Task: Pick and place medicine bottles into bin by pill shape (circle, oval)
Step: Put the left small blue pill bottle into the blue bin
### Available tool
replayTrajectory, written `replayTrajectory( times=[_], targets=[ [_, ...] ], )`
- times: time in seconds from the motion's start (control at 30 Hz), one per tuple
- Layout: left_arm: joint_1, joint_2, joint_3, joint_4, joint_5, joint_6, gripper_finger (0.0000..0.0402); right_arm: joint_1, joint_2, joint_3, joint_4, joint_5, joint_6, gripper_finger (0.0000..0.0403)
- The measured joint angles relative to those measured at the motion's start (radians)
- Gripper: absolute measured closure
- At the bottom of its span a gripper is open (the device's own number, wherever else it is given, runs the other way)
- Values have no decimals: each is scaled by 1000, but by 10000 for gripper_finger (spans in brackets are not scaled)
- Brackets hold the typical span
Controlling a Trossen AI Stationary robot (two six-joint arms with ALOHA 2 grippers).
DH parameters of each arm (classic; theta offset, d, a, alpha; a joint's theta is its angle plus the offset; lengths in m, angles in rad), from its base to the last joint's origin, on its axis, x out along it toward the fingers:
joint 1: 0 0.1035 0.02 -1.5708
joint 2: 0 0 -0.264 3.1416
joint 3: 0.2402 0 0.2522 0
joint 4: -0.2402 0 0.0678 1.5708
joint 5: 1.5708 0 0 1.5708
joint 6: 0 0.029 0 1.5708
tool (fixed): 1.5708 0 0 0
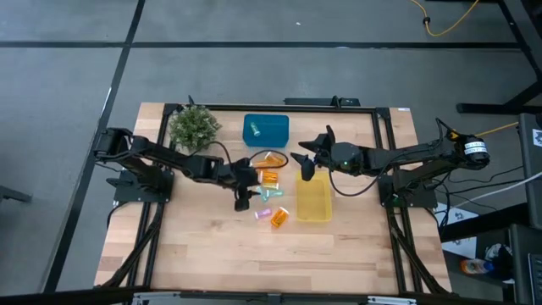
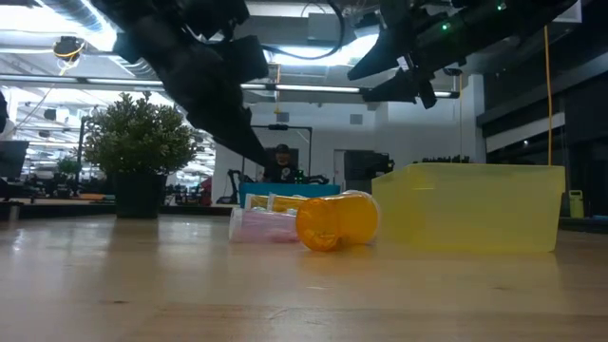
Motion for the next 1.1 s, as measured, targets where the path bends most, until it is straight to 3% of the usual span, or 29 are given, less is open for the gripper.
replayTrajectory(
  times=[0.13, 0.4, 0.73, 1.1],
  targets=[
    [0, 0, 0, -1, 27, -3, 241, 1, 0, 0, 2, 16, 32, 130],
    [0, 16, -1, -42, 44, -2, 241, 0, 0, 0, 10, 206, 59, 130],
    [-5, 161, -1, 64, 19, 81, 241, 0, 0, 0, 16, 209, 58, 130],
    [-3, 164, -1, 104, -31, 273, 241, 0, 0, 0, -4, 209, 52, 130]
  ],
)
